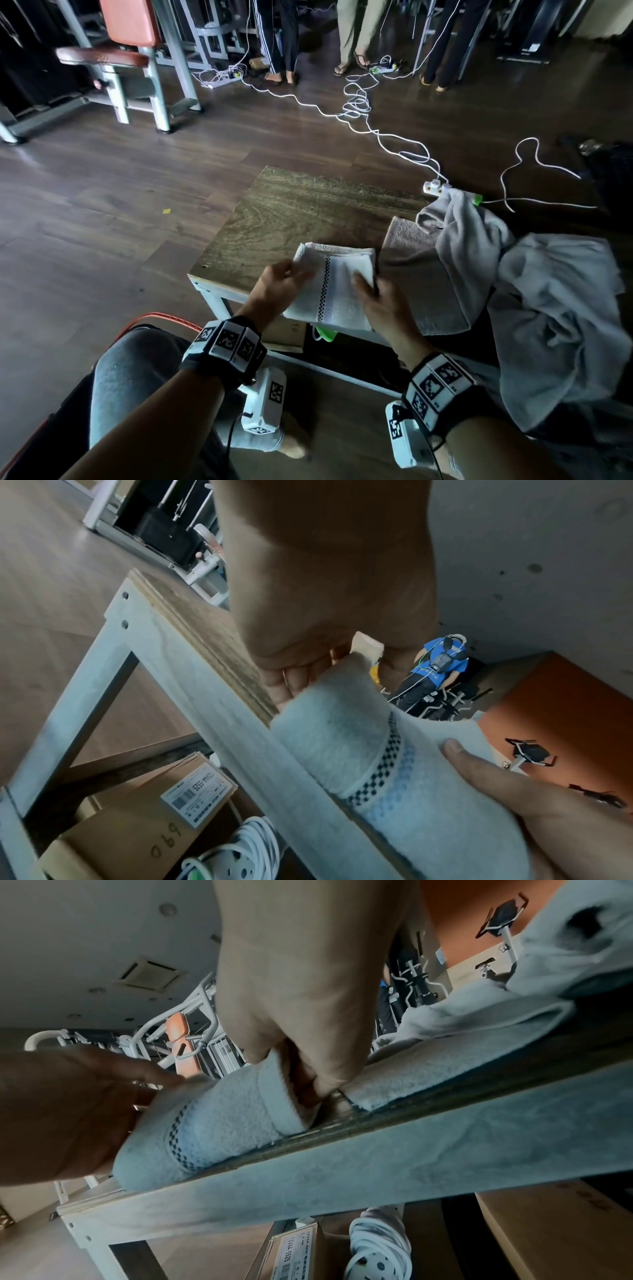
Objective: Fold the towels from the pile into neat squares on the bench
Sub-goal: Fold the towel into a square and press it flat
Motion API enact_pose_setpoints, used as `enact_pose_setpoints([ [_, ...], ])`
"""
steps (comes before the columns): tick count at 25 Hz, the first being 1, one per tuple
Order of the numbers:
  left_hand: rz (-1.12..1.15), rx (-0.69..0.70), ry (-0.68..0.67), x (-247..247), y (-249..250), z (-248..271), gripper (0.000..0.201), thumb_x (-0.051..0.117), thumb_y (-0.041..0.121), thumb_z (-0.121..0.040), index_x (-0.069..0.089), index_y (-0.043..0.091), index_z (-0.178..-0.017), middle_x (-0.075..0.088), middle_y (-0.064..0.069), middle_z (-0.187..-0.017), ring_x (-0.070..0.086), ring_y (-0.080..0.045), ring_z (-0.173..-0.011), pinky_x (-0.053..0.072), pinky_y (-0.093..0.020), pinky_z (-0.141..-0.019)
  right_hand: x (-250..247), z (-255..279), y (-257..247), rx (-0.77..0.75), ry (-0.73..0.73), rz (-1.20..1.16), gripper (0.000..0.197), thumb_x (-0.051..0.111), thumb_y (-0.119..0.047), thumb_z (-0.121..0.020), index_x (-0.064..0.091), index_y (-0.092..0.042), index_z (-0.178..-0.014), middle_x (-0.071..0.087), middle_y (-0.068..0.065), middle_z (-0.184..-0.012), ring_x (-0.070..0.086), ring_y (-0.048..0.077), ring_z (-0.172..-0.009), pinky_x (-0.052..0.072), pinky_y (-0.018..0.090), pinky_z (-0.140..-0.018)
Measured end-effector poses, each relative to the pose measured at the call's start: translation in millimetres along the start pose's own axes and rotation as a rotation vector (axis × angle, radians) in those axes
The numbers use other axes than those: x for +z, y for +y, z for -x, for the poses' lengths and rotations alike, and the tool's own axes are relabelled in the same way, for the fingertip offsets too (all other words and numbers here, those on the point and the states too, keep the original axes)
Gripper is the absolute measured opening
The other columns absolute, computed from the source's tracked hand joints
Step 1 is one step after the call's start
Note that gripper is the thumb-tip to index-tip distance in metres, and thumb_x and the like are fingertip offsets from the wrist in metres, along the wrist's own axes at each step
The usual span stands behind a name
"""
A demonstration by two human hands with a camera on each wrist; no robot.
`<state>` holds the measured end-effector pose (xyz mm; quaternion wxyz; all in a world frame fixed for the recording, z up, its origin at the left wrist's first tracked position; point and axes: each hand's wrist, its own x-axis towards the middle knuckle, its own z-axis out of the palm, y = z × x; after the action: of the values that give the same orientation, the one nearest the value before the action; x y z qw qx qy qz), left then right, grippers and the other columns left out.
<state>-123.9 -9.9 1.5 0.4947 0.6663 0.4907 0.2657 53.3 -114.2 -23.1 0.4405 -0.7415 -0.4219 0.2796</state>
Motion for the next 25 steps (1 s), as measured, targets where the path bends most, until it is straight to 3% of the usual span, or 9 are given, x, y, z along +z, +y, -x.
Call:
enact_pose_setpoints([
  [3, -0.153, -0.037, 0.026, 7.8, -1.3, -8.9, 0.027, 0.065, 0.04, -0.082, 0.063, 0.012, -0.082, 0.059, -0.007, -0.066, 0.055, -0.027, -0.064, 0.038, -0.027, -0.055, -2.5, -13.7, -0.8, 0.079, -0.01, 0.007, 0.044, 0.049, -0.052, -0.097, 0.066, -0.012, -0.09, 0.066, 0.001, -0.072, 0.061, 0.013, -0.063, 0.043, 0.027, -0.056],
  [5, -0.202, -0.027, 0.066, 12.1, 0.8, -19.7, 0.019, 0.062, 0.033, -0.088, 0.059, 0.015, -0.085, 0.064, -0.017, -0.078, 0.061, -0.04, -0.078, 0.04, -0.03, -0.059, -3.3, -24.4, -2.3, 0.127, -0.013, 0.027, 0.04, 0.045, -0.054, -0.098, 0.062, -0.017, -0.096, 0.066, -0.001, -0.078, 0.061, 0.013, -0.066, 0.044, 0.027, -0.058],
  [7, -0.269, -0.016, 0.049, 19.0, 3.3, -28.6, 0.017, 0.057, 0.037, -0.089, 0.059, 0.02, -0.095, 0.068, -0.018, -0.091, 0.062, -0.041, -0.088, 0.048, -0.037, -0.067, -1.6, -34.7, 0.8, 0.162, 0.011, 0.063, 0.042, 0.044, -0.056, -0.098, 0.061, -0.017, -0.097, 0.063, -0.002, -0.076, 0.059, 0.014, -0.067, 0.042, 0.028, -0.059],
  [9, -0.357, -0.06, 0.073, 25.9, 1.1, -33.4, 0.023, 0.051, 0.04, -0.089, 0.059, 0.024, -0.103, 0.068, -0.016, -0.101, 0.062, -0.04, -0.095, 0.048, -0.039, -0.075, 2.5, -44.1, 8.9, 0.181, 0.076, 0.111, 0.046, 0.047, -0.055, -0.097, 0.064, -0.012, -0.096, 0.064, 0.001, -0.075, 0.06, 0.018, -0.069, 0.04, 0.027, -0.064],
  [12, -0.44, -0.137, 0.154, 34.0, -0.9, -34.9, 0.03, 0.048, 0.049, -0.09, 0.059, 0.028, -0.108, 0.067, -0.013, -0.109, 0.06, -0.039, -0.102, 0.043, -0.038, -0.078, 7.3, -53.5, 16.7, 0.181, 0.135, 0.196, 0.051, 0.05, -0.054, -0.096, 0.065, -0.006, -0.085, 0.065, 0.004, -0.07, 0.059, 0.019, -0.061, 0.04, 0.026, -0.06],
  [16, -0.508, -0.175, 0.179, 39.3, -2.1, -38.3, 0.036, 0.047, 0.054, -0.091, 0.057, 0.028, -0.114, 0.067, -0.011, -0.114, 0.059, -0.039, -0.107, 0.043, -0.04, -0.083, 6.9, -63.5, 15.3, 0.248, 0.166, 0.222, 0.052, 0.057, -0.057, -0.09, 0.057, -0.011, -0.066, 0.065, 0.008, -0.069, 0.06, 0.025, -0.062, 0.048, 0.031, -0.064],
  [19, -0.531, -0.166, 0.187, 40.6, -4.4, -41.0, 0.035, 0.044, 0.053, -0.093, 0.055, 0.026, -0.113, 0.066, -0.012, -0.115, 0.059, -0.04, -0.107, 0.044, -0.042, -0.083, 8.6, -67.8, 16.3, 0.241, 0.166, 0.204, 0.047, 0.061, -0.056, -0.088, 0.06, -0.01, -0.077, 0.068, 0.008, -0.079, 0.065, 0.027, -0.074, 0.046, 0.029, -0.067],
  [22, -0.522, -0.166, 0.179, 38.4, -5.2, -41.5, 0.035, 0.039, 0.053, -0.095, 0.054, 0.027, -0.113, 0.065, -0.014, -0.114, 0.059, -0.04, -0.106, 0.044, -0.042, -0.083, 11.1, -63.8, 16.3, 0.112, 0.197, 0.188, 0.039, 0.06, -0.049, -0.092, 0.052, -0.013, -0.081, 0.056, -0.003, -0.07, 0.055, 0.016, -0.066, 0.037, 0.026, -0.058],
  [25, -0.501, -0.172, 0.186, 37.5, -3.1, -39.5, 0.034, 0.035, 0.048, -0.097, 0.052, 0.023, -0.113, 0.064, -0.016, -0.115, 0.058, -0.041, -0.106, 0.043, -0.041, -0.083, 11.8, -62.7, 13.4, 0.024, 0.226, 0.167, 0.031, 0.058, -0.044, -0.095, 0.054, -0.014, -0.087, 0.058, -0.002, -0.077, 0.055, 0.014, -0.07, 0.035, 0.024, -0.063],
])
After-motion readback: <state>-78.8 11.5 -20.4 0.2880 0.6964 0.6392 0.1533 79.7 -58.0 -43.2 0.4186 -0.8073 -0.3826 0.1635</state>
